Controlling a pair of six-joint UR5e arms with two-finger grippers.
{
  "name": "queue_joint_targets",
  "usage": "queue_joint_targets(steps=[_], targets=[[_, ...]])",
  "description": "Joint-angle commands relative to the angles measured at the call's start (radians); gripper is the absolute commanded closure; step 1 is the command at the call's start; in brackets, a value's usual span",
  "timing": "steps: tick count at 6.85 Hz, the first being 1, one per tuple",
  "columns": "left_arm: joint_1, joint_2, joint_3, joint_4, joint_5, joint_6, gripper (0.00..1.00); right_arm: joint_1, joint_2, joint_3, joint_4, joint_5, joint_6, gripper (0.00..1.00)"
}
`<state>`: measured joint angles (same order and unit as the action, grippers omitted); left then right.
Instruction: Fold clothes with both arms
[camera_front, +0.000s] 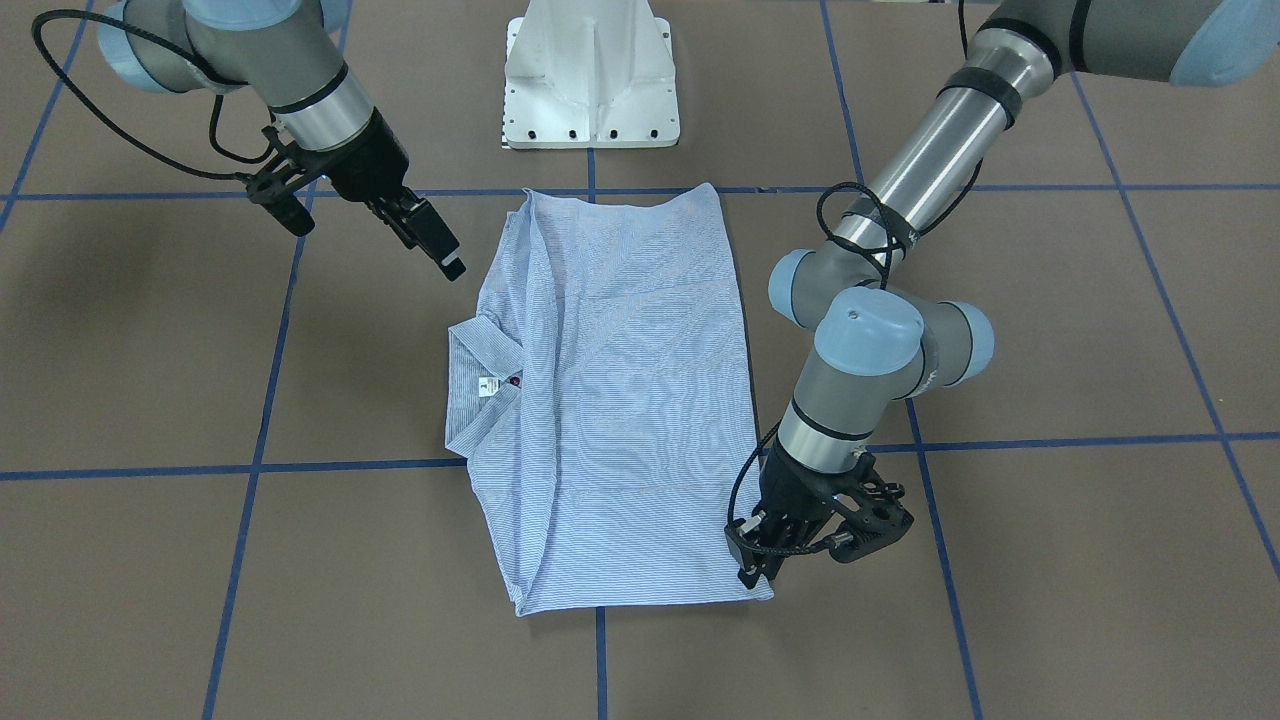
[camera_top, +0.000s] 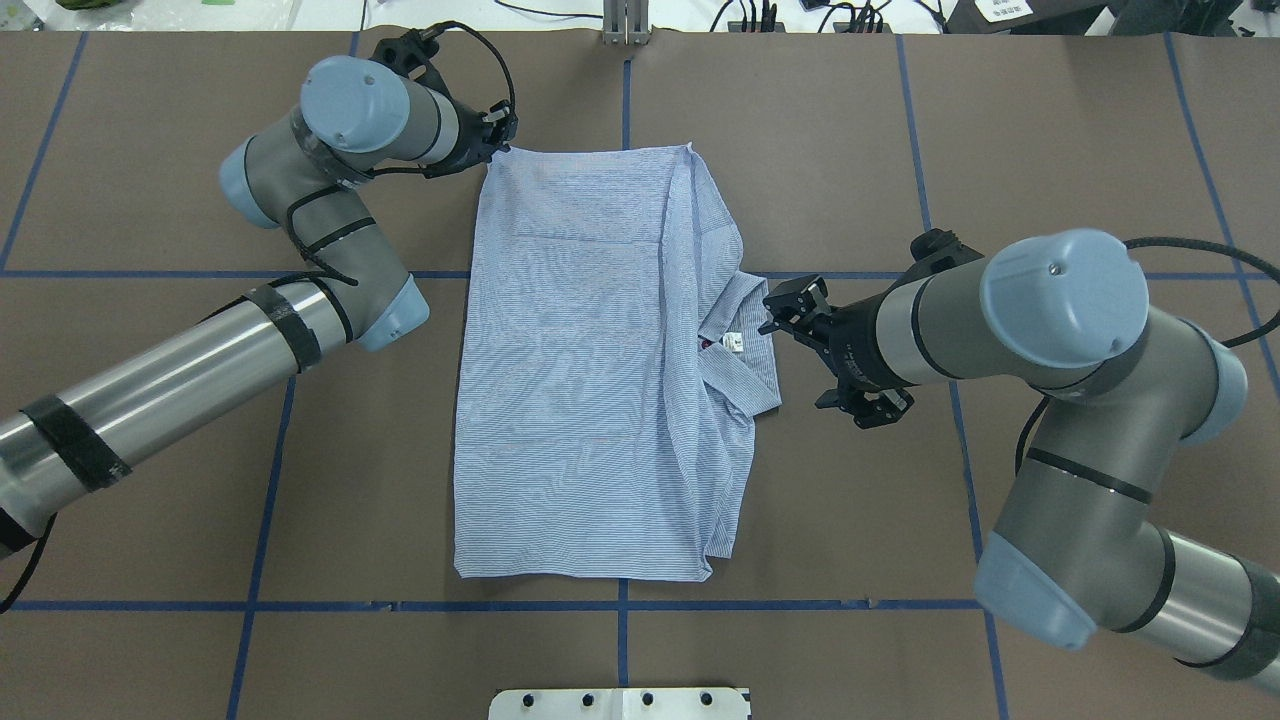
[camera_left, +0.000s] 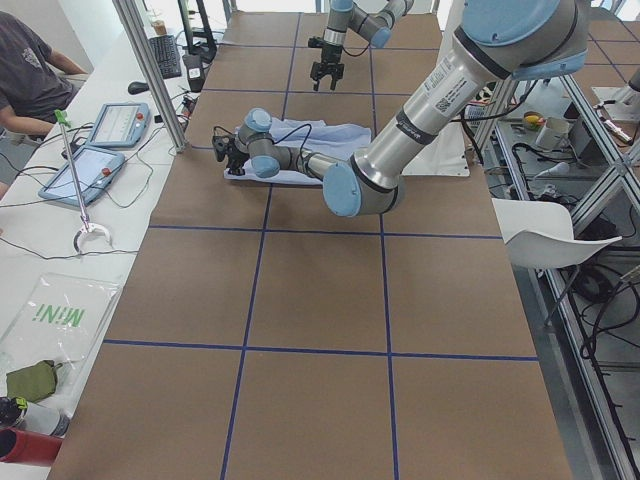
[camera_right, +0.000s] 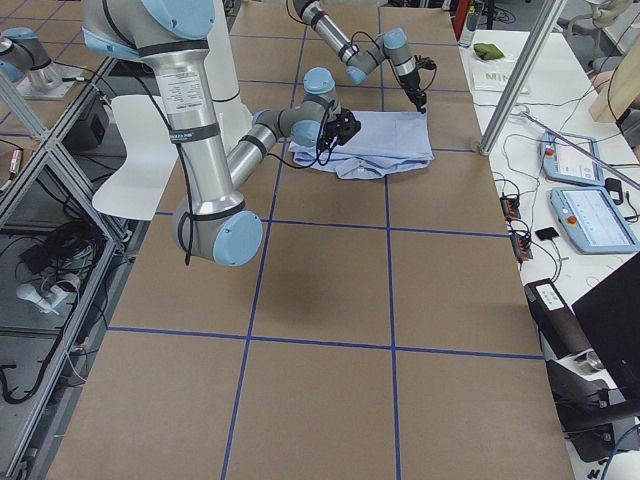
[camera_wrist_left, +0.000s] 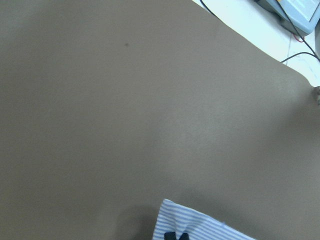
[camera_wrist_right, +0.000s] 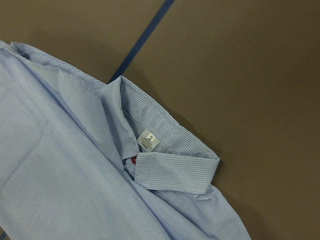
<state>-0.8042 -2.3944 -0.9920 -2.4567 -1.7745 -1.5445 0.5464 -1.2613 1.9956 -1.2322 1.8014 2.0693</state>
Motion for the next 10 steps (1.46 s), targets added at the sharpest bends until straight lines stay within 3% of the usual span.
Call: queue_joint_targets(steps=[1,2,4,5,8,9,10], targets=[[-0.067,0.215,-0.321,0.007,-0.191,0.030,0.59,-0.174,0.051,-0.014,-0.103,-0.246,-0.177,0.00],[-0.091,0.300,-0.420,0.007,-0.239,0.030,0.59,-0.231,0.100,-0.035,-0.162,-0.291,-0.187,0.00],[-0.099,0.323,-0.439,0.007,-0.234,0.082,0.59,-0.343,0.137,-0.037,-0.254,-0.380,-0.373,0.00],[-0.101,0.325,-0.439,0.007,-0.234,0.086,0.59,-0.350,0.164,-0.037,-0.370,-0.387,-0.499,0.00],[-0.101,0.325,-0.442,0.007,-0.240,0.084,0.59,-0.342,0.154,-0.103,-0.394,-0.393,-0.618,0.00],[-0.101,0.325,-0.445,0.007,-0.241,0.084,0.59,-0.324,0.114,-0.086,-0.394,-0.387,-0.620,0.00],[-0.102,0.325,-0.451,0.008,-0.240,0.084,0.59,-0.310,0.040,-0.010,-0.392,-0.376,-0.643,0.00]])
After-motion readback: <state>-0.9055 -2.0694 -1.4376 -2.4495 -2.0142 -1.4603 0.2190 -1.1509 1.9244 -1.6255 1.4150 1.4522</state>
